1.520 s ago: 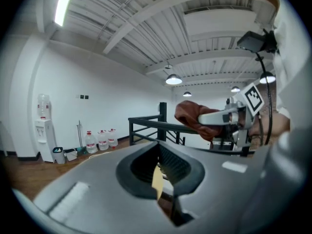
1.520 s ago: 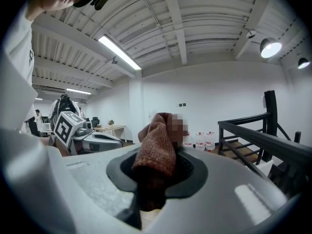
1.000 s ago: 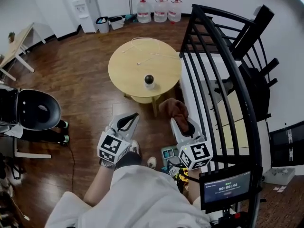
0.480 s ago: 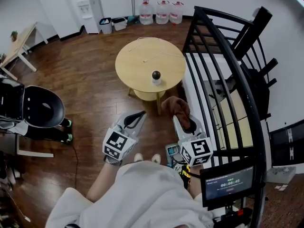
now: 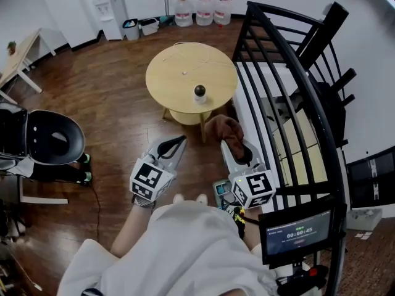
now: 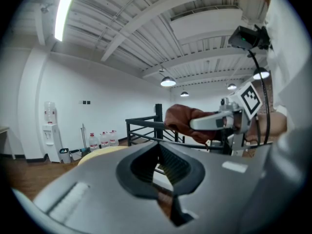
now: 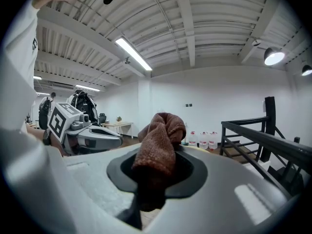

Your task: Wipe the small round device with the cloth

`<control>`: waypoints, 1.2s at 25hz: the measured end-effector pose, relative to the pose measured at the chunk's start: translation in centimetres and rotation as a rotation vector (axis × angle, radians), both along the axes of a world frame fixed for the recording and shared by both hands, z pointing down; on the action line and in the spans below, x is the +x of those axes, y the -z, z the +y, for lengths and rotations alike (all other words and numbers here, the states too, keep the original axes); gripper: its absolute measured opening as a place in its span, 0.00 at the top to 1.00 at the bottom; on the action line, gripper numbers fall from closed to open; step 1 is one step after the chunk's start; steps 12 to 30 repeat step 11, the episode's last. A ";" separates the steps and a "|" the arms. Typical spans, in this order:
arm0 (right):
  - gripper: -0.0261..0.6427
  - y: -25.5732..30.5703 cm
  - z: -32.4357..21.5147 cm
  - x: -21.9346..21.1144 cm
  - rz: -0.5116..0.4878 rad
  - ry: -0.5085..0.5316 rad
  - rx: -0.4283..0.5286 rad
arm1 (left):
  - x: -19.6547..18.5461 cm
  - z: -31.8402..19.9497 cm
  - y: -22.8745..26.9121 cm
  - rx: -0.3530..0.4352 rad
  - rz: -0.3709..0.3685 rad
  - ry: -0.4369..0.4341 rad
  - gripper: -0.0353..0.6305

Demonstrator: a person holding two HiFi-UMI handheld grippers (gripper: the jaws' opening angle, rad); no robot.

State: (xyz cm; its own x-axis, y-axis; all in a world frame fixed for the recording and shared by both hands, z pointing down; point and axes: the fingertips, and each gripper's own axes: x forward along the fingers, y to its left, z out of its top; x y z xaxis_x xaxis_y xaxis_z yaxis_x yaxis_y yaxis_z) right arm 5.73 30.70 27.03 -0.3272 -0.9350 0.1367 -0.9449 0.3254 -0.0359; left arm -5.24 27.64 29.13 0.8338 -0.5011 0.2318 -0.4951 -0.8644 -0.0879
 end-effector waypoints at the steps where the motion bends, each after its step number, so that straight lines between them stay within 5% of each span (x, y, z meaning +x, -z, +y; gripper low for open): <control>1: 0.83 0.0 0.0 0.0 -0.001 -0.001 0.000 | 0.0 0.0 0.0 0.000 0.001 0.000 0.94; 30: 0.83 0.0 -0.6 -0.6 0.002 0.019 0.000 | -0.4 -0.4 -0.2 -0.004 -0.006 0.000 0.94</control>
